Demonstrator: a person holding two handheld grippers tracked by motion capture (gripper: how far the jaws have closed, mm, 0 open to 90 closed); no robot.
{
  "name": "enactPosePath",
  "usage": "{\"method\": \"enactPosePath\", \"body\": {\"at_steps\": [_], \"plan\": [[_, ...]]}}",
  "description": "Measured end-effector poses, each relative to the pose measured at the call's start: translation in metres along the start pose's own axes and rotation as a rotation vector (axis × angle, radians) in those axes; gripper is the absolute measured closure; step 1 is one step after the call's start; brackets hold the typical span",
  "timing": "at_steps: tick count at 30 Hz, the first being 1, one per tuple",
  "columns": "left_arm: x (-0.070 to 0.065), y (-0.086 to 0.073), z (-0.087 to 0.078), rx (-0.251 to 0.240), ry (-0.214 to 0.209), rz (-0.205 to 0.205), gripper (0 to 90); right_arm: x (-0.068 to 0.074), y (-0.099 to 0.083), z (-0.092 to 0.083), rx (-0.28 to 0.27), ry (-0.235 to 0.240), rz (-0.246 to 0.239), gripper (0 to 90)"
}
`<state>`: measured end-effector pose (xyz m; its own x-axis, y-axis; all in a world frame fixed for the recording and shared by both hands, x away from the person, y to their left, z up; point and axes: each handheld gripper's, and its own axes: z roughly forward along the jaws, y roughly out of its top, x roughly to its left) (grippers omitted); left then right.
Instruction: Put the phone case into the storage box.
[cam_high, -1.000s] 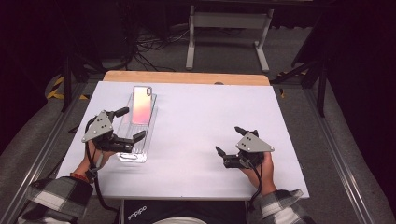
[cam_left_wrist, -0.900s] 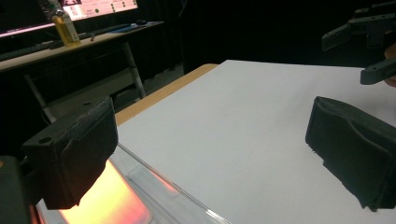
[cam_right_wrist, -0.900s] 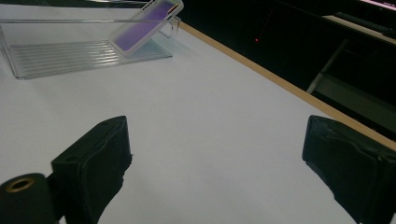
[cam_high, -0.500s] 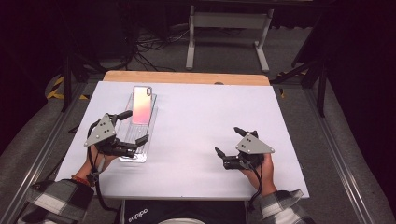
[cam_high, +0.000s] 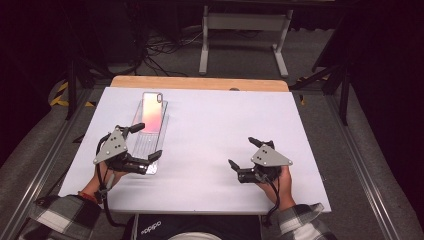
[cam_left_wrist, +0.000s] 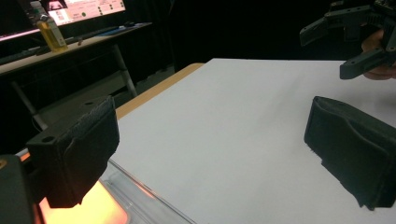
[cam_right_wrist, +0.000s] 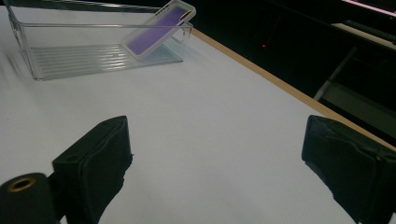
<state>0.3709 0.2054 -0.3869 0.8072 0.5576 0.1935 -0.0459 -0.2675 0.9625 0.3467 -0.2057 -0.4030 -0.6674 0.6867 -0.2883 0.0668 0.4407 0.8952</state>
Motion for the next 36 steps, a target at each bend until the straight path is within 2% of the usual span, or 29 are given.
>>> {"method": "enactPosePath", "body": {"at_steps": [6,7,12,18,24,25,27,30,36], "plan": [[-0.004,-0.002,0.002,0.011,-0.012,0.006,4.9,0.004,0.000,-0.001,-0.003,0.007,-0.004,8.4],[-0.007,-0.002,0.001,0.014,-0.012,0.021,5.2,0.005,0.000,-0.002,-0.006,0.007,-0.005,8.4],[-0.013,-0.004,0.001,0.017,-0.024,0.018,5.3,0.006,-0.001,-0.003,-0.005,0.011,-0.005,8.4],[-0.020,-0.006,-0.001,0.016,-0.031,0.043,6.5,0.009,-0.005,-0.007,-0.001,0.020,-0.001,8.3],[-0.026,-0.012,-0.002,0.033,-0.041,0.038,6.5,0.012,-0.006,-0.013,0.000,0.019,-0.007,8.3],[-0.026,-0.013,-0.003,0.035,-0.039,0.045,6.5,0.012,-0.006,-0.013,0.000,0.019,-0.007,8.3],[-0.028,-0.015,-0.004,0.034,-0.041,0.031,6.5,0.013,-0.007,-0.015,-0.006,0.019,-0.005,8.4],[-0.029,-0.017,-0.007,0.044,-0.027,0.053,6.6,0.014,-0.007,-0.017,-0.008,0.020,-0.009,8.4],[-0.025,-0.026,-0.015,0.045,0.002,0.018,7.8,0.017,-0.008,-0.019,-0.011,0.022,-0.020,8.3]]}}
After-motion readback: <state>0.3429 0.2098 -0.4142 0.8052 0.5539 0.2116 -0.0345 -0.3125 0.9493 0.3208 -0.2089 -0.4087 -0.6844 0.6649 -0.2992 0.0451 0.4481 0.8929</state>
